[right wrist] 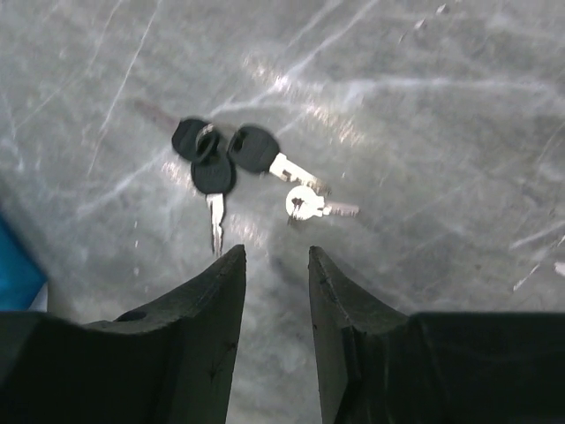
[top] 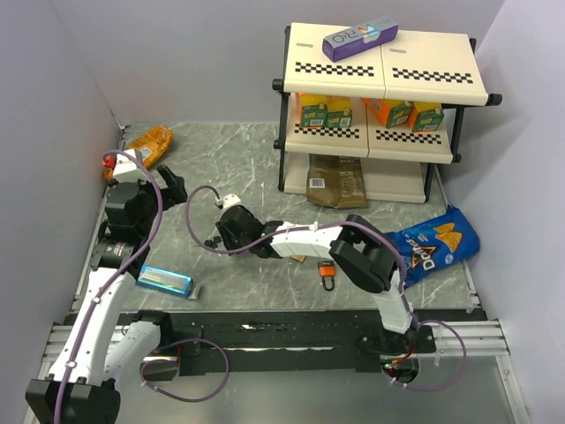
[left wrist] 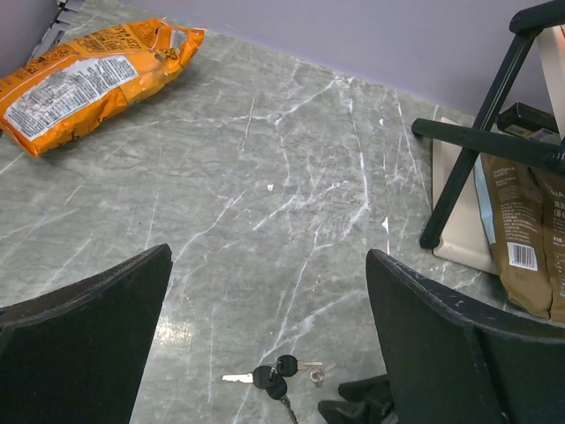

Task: Unlock with the key

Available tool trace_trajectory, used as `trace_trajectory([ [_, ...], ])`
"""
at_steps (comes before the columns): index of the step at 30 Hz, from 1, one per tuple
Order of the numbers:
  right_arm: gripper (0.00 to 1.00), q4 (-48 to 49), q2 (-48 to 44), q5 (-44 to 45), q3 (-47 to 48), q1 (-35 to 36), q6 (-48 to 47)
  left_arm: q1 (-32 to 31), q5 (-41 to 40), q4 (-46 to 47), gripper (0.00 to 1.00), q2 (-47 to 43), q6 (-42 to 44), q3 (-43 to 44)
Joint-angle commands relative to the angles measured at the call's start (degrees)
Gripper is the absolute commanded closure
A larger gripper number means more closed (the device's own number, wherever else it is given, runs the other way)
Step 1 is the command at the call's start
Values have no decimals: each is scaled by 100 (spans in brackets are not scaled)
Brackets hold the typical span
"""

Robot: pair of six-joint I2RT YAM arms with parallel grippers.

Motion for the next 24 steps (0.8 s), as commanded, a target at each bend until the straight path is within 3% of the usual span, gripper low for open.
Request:
trace_trajectory([
  [1, 60, -142, 265, 508, 553, 99, -16, -107, -176, 98, 4, -130, 76, 34],
  [24, 73, -643, 933, 807, 1196, 125, 80, -362, -203, 98, 4, -192, 94, 17],
])
